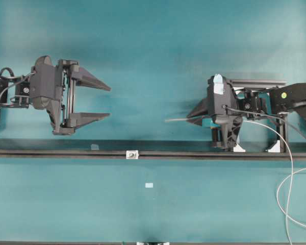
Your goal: Insert the wire into the hole on the left side and pull it with the left arm.
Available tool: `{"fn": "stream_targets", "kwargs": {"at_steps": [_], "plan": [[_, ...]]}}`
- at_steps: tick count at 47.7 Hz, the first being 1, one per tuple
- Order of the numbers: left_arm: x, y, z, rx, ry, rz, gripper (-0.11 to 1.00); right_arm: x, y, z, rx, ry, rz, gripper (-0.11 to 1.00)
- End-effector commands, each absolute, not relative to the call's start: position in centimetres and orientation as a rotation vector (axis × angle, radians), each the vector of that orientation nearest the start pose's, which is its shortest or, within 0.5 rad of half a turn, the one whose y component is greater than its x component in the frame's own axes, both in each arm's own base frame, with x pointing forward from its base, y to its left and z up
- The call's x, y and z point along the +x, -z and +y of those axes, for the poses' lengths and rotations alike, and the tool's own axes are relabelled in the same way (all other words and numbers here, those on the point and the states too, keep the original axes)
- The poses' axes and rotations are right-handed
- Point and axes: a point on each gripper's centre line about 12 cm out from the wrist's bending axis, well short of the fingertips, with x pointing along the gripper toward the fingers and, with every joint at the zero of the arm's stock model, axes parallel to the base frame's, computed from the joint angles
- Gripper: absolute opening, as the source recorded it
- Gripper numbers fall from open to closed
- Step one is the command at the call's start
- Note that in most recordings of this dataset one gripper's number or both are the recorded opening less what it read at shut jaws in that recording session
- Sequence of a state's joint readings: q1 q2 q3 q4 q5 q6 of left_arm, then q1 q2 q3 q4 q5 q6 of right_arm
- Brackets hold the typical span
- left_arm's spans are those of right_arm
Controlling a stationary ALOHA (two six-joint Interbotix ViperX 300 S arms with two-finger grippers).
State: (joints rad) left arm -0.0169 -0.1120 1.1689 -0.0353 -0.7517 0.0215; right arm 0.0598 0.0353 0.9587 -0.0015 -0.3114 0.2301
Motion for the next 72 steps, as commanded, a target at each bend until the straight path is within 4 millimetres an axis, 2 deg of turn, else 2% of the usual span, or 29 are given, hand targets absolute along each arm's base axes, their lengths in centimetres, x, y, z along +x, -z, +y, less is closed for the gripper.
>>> {"fn": "stream_targets", "kwargs": {"at_steps": [1, 4, 26, 44, 72], "plan": [[28.9, -14.2, -0.1, 0.000, -0.011, 0.276, 0.56, 33.0, -10.4, 2.0, 0.193, 0.016, 0.686, 0.13], [28.9, -14.1, -0.1, 0.000, -0.011, 0.278, 0.55, 33.1, -10.4, 2.0, 0.193, 0.018, 0.695, 0.05], [28.8, -14.1, -0.1, 0.000, -0.011, 0.279, 0.54, 33.8, -11.3, 2.1, 0.190, 0.011, 0.657, 0.05], [29.1, -14.9, -0.1, -0.002, -0.011, 0.253, 0.54, 33.3, -14.5, 2.0, 0.186, 0.005, 0.613, 0.05], [29.1, -17.8, -0.2, -0.015, -0.010, 0.238, 0.54, 31.8, -17.7, 1.7, 0.197, 0.011, 0.577, 0.05]]}}
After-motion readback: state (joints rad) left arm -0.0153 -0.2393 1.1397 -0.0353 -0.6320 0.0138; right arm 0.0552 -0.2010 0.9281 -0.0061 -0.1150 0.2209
